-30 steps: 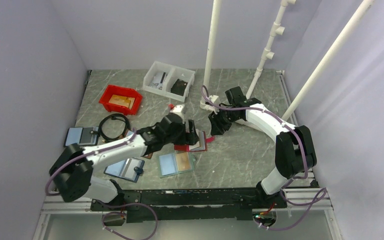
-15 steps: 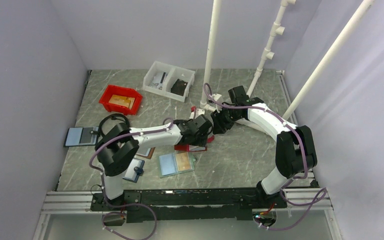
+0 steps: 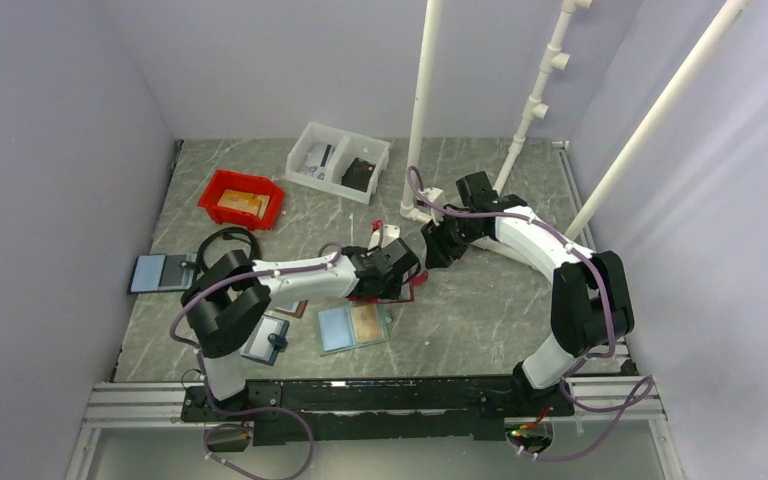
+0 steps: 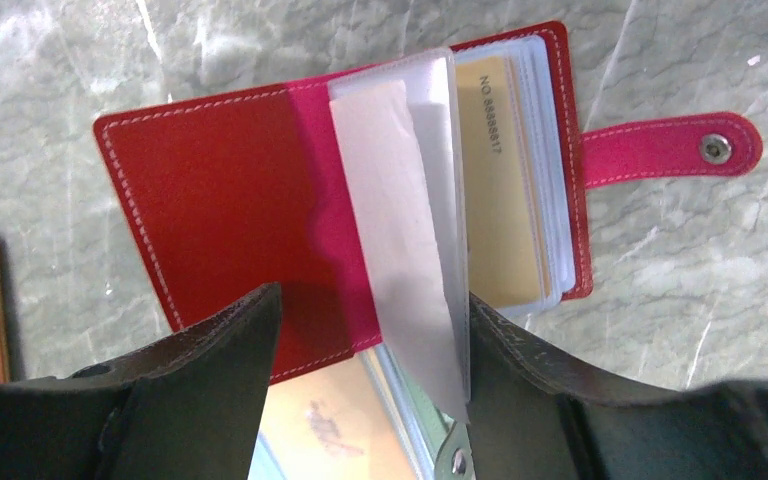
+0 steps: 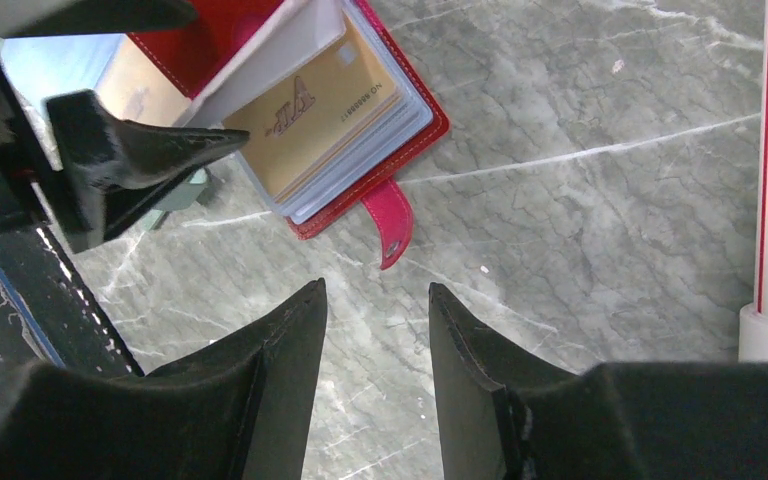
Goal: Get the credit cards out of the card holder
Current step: Remove the credit card from the card holder.
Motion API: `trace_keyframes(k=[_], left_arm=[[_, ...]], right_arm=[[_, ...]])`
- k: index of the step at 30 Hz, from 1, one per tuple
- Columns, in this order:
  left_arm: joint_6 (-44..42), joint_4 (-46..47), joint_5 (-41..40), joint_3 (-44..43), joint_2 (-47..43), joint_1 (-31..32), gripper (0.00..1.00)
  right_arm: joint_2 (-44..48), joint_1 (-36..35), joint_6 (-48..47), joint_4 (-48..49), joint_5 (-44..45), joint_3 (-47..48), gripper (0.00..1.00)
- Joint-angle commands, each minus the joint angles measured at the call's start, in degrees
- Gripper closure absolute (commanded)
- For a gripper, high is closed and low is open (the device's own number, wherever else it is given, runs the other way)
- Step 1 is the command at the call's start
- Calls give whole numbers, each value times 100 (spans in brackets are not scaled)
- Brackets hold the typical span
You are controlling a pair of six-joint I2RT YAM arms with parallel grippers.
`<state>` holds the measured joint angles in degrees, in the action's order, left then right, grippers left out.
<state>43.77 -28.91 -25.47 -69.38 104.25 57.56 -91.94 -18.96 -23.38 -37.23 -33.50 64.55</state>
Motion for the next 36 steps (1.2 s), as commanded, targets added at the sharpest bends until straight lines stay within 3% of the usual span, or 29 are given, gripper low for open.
trace_keyframes(k=[1, 11, 15, 18, 23, 29, 33, 36], left_arm=[[285, 313, -58, 321, -619, 21, 33], [606, 844, -24, 1295, -1335, -266, 37], [775, 897, 14, 1491, -1347, -462, 57], [793, 945, 20, 1573, -1399, -508, 58], [413, 900, -108, 1655, -1441, -509, 69], [-394, 1433, 269, 1910, -1578, -551, 69], [-655, 1249, 381, 1860, -1836, -588, 71], [-653, 1097, 453, 1903, -2218, -626, 63]], right_arm=[[-56, -61, -42, 32, -189, 180, 55], [-105, -254, -126, -16, -391, 180, 55], [-136, -358, -133, -12, -523, 166, 55], [-213, -412, -123, -16, -596, 191, 55], [-305, -483, -156, -76, -727, 245, 56], [-279, -501, -229, -129, -812, 255, 56], [-253, -501, -290, -173, -874, 255, 56], [-254, -503, -337, -209, -912, 271, 56]])
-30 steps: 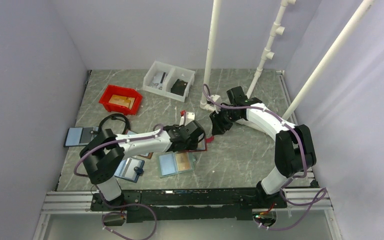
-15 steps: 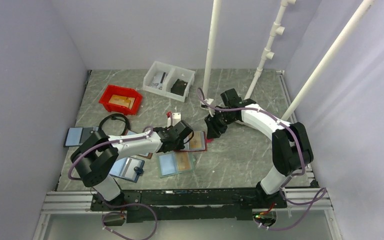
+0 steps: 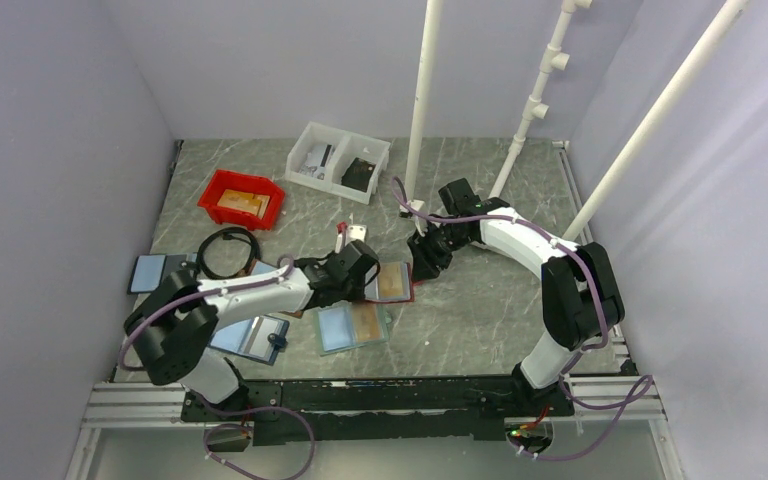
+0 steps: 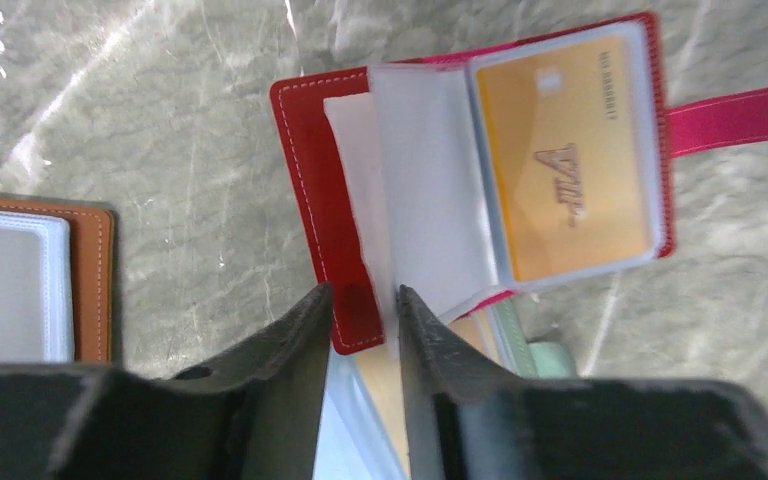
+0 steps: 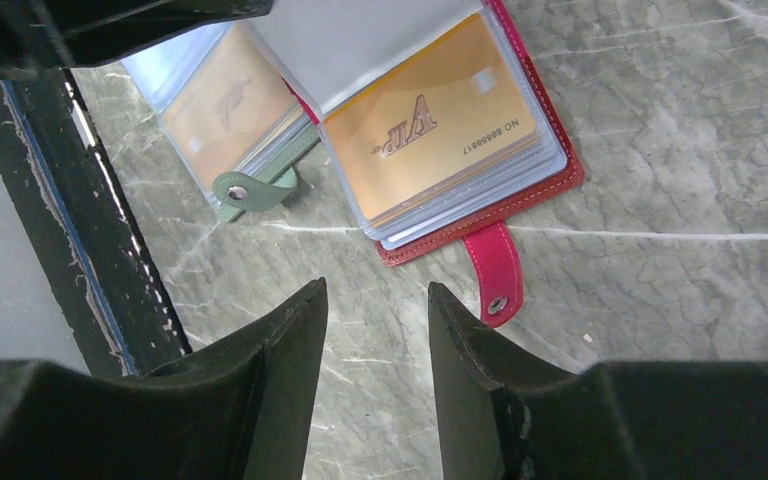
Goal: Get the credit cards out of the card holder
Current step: Remove the credit card from the card holder.
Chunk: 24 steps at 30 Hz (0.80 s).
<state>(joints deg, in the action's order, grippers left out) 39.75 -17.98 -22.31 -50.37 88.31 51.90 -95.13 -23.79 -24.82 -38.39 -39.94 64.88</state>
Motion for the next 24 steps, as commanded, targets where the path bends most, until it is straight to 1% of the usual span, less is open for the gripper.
trace_keyframes(k=[1, 4, 6, 7, 10, 13, 18, 21, 24], left_arm=[[-229, -11, 183, 41, -786, -65, 60], [-155, 80, 450, 241, -1371, -109, 57], [-104, 272, 710, 467, -1864, -138, 53], [-74, 459, 862, 580, -2110, -155, 50], [5, 958, 1348, 907, -2824, -220, 36], [71, 1313, 1766, 1094, -3196, -260, 28], [159, 1823, 2291, 1119, -3286, -265, 29], [213, 2255, 2682, 1081, -3087, -266, 30], [269, 2657, 3009, 1036, -2698, -260, 32]], right_arm=[[65, -20, -201, -112, -275, 249, 56], [82, -20, -246, -141, -309, 253, 56], [88, -20, -276, -173, -341, 264, 56], [91, -20, -288, -181, -347, 270, 56], [94, -20, -332, -207, -367, 270, 56], [74, -20, -352, -221, -382, 271, 56], [48, -20, -310, -185, -312, 265, 56], [30, -12, -263, -145, -269, 253, 56], [18, 6, -223, -119, -277, 257, 57]])
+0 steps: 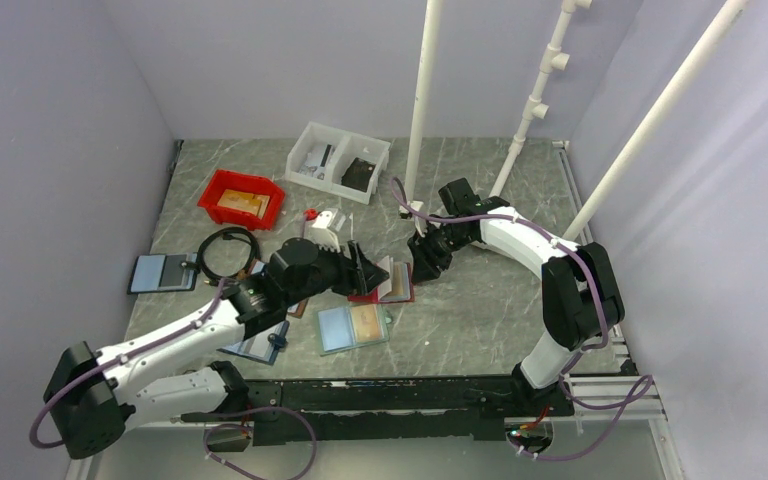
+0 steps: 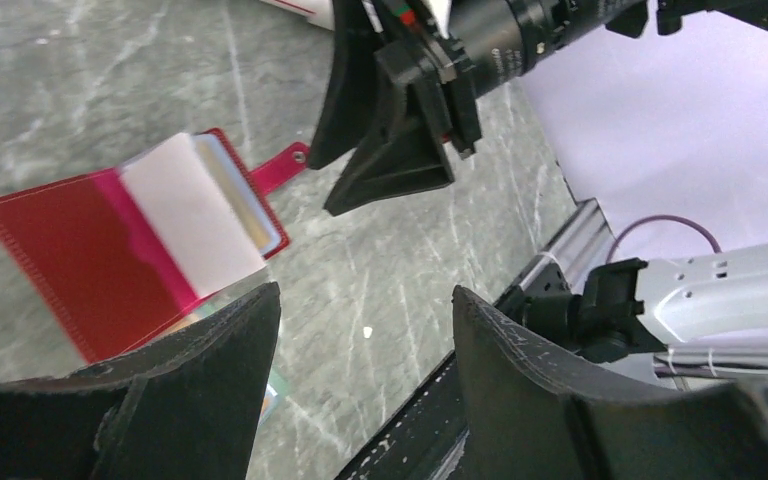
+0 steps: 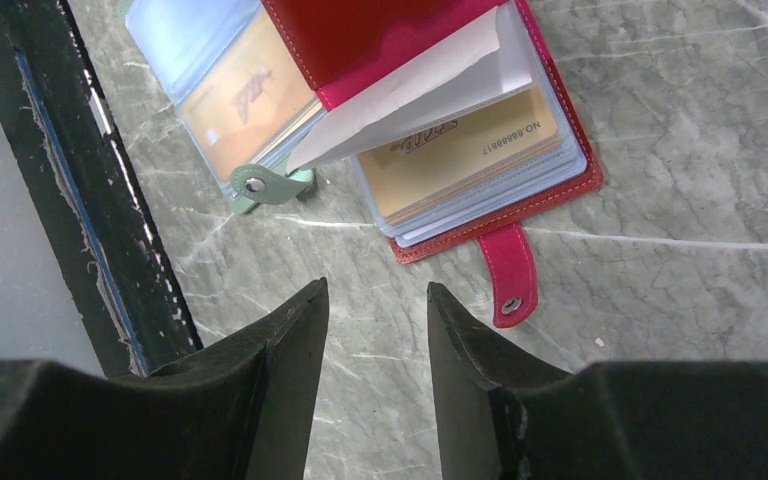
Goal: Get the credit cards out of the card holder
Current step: Remove the credit card from the card holder.
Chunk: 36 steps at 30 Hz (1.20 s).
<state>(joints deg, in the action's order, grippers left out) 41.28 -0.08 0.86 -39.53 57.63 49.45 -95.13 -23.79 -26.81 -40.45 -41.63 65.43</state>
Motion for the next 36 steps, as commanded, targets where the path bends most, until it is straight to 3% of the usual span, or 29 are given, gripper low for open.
trace_keyframes(k=[1, 6, 15, 27, 31, 36], left_arm=[[131, 1005, 814, -73, 504, -15, 32], [53, 1290, 1103, -264, 1218, -15, 38], [-9, 1679, 1062, -310, 2274, -22, 38], [-106, 937, 321, -1015, 3270, -16, 38], [-95, 545, 97, -1281, 3465, -11, 41], [-311, 662, 78, -1154, 2963, 94, 43]], right_arm=[[7, 19, -14, 96, -97, 202, 57], [-24, 64, 11, 103, -48, 207, 57], [-66, 76, 2, 90, -30, 216, 57], [-99, 85, 49, 108, 44, 231, 57], [-94, 94, 68, 131, 70, 225, 57], [-118, 94, 88, 133, 85, 231, 57]])
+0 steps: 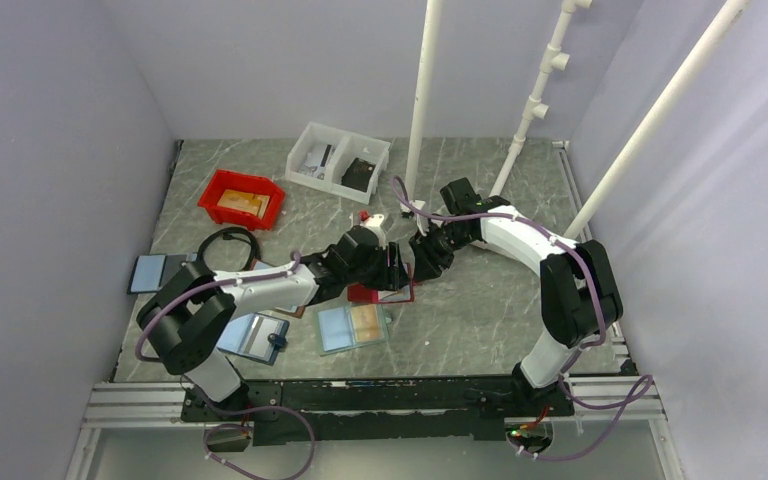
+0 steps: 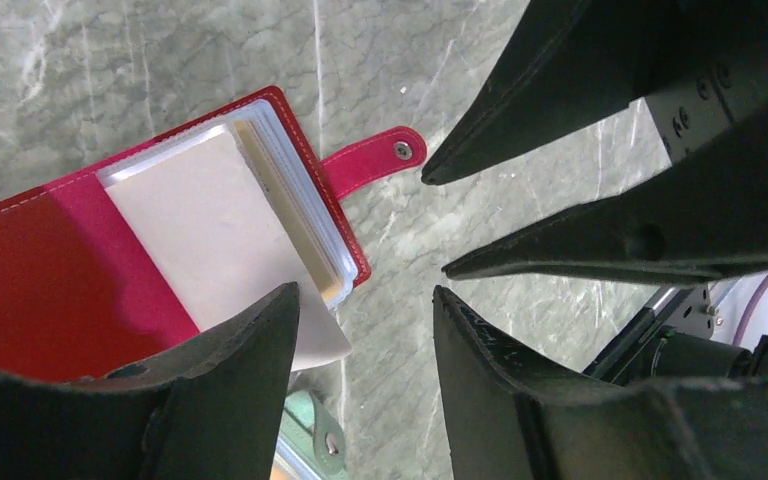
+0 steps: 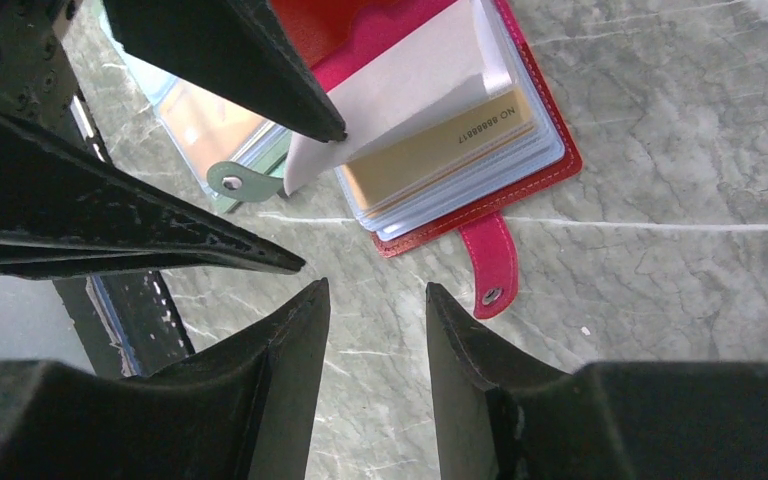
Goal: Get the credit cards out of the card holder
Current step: Remove the credit card from the card holder.
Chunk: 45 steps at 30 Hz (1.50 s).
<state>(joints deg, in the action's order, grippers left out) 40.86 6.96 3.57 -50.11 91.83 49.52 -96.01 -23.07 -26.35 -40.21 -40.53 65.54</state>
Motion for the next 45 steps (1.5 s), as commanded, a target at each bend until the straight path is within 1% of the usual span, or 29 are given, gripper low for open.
trace_keyframes(k=[1, 4, 6, 9, 11, 13, 17, 25, 29, 34, 45], left_arm=[[-341, -103, -205, -108, -595, 130, 43], [-478, -192, -170, -137, -970, 304, 43], [-440, -84, -34, -89, -1107, 373, 44], [-269, 171, 125, 30, -1086, 431, 50], [-190, 176, 92, 45, -966, 440, 54], [-123, 155, -20, 67, -860, 440, 62], [-80, 135, -123, 111, -675, 436, 67], [-132, 106, -340, -18, 33, 431, 68], [-63, 30, -867, -60, 221, 432, 67], [3, 9, -1275, 13, 235, 428, 67], [-13, -117, -1584, 144, 82, 378, 65]], right_arm=[[-36, 22, 50, 117, -25, 221, 57], [-56, 22, 60, 118, -18, 231, 58], [-58, 22, 69, 127, 0, 231, 58], [-57, 30, 77, 134, 2, 228, 58], [-65, 43, 86, 136, -5, 223, 58], [-60, 75, 86, 134, -24, 216, 58], [-24, 118, 112, 146, -27, 214, 59], [-40, 119, 115, 145, -28, 214, 59], [-45, 123, 112, 136, -25, 223, 59], [-50, 123, 117, 136, -25, 223, 59], [-89, 121, 109, 127, -24, 223, 59]])
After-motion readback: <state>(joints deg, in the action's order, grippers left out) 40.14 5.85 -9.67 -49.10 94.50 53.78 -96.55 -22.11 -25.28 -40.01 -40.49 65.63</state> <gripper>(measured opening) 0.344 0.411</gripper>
